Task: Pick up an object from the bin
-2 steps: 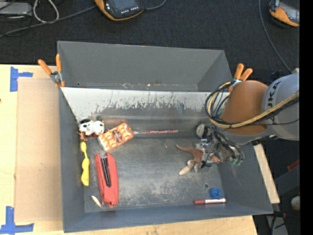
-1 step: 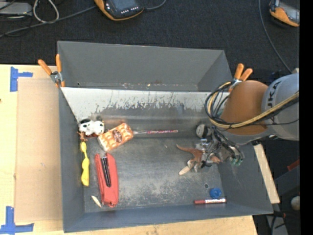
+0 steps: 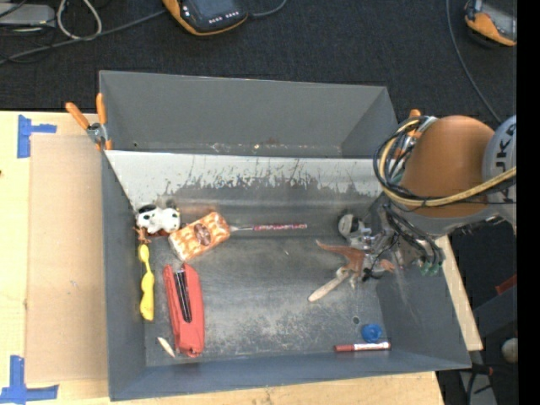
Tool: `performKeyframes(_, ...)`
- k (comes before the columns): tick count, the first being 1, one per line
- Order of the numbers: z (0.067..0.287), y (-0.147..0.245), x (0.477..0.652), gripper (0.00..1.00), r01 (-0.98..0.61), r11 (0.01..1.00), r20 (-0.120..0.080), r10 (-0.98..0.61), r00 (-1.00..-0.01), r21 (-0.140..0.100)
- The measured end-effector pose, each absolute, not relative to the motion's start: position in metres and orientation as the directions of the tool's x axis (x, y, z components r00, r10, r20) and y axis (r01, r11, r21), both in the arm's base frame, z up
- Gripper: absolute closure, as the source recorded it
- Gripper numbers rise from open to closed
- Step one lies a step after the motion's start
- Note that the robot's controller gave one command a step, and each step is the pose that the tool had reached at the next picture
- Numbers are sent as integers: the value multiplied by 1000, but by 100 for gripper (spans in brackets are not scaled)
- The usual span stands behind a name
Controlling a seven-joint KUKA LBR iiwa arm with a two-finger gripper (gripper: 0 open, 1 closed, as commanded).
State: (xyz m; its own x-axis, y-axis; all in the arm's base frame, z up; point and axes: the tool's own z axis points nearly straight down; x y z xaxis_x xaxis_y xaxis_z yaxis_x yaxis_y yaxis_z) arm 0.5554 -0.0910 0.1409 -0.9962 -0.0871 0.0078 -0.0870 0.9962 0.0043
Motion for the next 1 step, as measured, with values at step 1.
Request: performKeyframes(1,212,-89,545,100,-54,998,14,-54,-998,6)
